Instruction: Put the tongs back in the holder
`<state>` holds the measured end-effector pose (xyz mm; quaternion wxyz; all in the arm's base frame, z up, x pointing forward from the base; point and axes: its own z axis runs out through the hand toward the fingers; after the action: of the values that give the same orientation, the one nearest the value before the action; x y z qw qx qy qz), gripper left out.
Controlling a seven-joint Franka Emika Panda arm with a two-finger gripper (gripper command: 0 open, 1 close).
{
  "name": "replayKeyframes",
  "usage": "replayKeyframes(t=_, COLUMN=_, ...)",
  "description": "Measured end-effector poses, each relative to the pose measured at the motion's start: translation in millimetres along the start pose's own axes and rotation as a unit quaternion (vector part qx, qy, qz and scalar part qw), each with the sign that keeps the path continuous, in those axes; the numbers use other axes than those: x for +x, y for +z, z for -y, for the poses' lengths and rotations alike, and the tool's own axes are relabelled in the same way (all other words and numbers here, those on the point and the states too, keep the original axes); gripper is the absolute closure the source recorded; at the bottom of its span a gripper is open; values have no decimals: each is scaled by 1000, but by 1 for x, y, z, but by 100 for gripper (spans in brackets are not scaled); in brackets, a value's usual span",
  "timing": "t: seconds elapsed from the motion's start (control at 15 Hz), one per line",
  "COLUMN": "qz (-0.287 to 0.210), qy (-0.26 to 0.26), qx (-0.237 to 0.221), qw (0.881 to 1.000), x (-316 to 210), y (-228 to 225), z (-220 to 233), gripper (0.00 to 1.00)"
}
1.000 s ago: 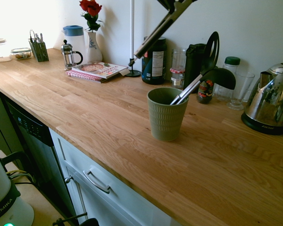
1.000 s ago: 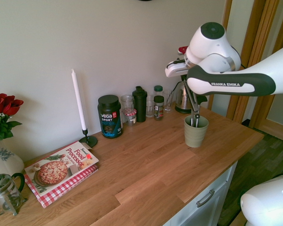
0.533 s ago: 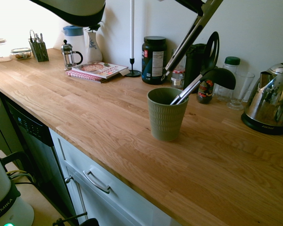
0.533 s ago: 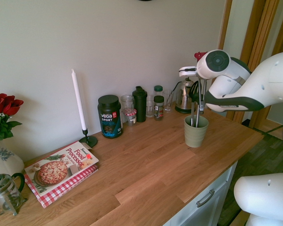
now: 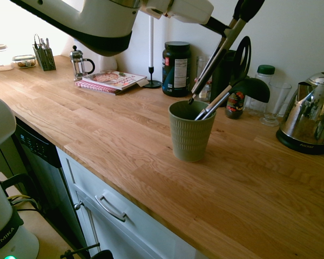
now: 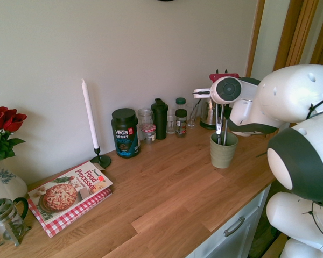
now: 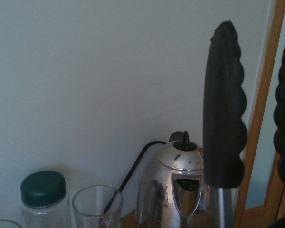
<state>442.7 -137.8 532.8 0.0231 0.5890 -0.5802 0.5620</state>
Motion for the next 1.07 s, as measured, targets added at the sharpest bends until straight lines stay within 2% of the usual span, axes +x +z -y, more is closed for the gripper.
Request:
replayKeyframes(t=0.6, qz=27, qy=-15, qx=-15, qw=999, x=-41, y=-2, z=-42, gripper=100)
replayKeyframes(t=0.67, qz=28, qy=-17, qx=-18, qw=999, x=-44, y=-2, z=-45, gripper=0)
replayKeyframes(t=1.07, qz=43, qy=-25, qx=-40, qw=998, x=-62, y=0, z=-68, gripper=0)
